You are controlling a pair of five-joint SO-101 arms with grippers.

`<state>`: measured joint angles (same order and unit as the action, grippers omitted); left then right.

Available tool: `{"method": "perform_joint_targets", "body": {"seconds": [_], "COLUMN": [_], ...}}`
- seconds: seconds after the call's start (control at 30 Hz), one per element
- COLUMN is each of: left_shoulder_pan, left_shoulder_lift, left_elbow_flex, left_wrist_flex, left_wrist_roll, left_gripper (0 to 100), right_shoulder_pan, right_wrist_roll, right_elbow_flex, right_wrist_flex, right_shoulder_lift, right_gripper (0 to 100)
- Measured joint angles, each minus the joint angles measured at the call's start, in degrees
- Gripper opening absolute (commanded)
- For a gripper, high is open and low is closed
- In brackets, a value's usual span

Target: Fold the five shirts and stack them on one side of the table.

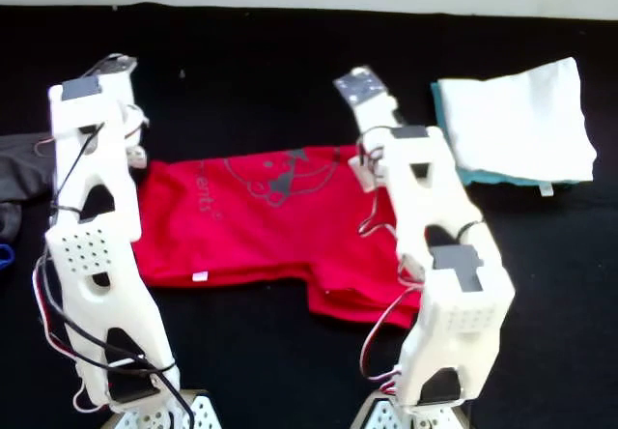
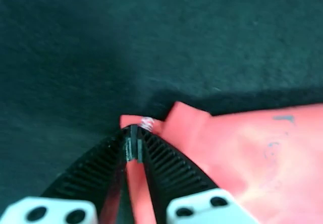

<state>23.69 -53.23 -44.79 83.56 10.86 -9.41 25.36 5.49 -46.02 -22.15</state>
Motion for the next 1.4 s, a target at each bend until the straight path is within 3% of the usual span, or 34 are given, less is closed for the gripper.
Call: {"method": "perform_joint_targets", "body": {"seconds": [0.13,0.3,0.53,0.73,0.93,1.4], "left_shoulder_pan": [2.55,4.04,-2.02,-7.21,-6.33,-6.15], "left_shoulder_lift": [-1.76,-2.11,-2.11,-5.63,-7.82,-7.65], "left_elbow_flex": [-4.75,-13.80,-28.57,-29.01,-29.01,-24.62], "left_wrist_flex": [0.26,7.30,16.35,16.79,17.05,15.65], "left_wrist_roll": [0.00,0.00,0.09,0.18,-1.05,-7.47], "left_gripper": [1,1,1,2,18,17], "right_shoulder_pan": [2.20,2.37,-0.53,-1.41,-1.49,-1.49], "right_wrist_roll": [0.00,0.00,0.00,0.00,0.00,0.00], "right_elbow_flex": [-1.14,-1.14,-1.14,-0.88,2.37,3.96], "right_wrist_flex": [-0.26,-4.75,-7.56,-7.56,-7.56,-9.41], "right_shoulder_lift": [0.00,5.01,13.01,13.10,13.10,13.10], "right_gripper": [0.5,0.5,0.5,0.5,0.5,0.5]}}
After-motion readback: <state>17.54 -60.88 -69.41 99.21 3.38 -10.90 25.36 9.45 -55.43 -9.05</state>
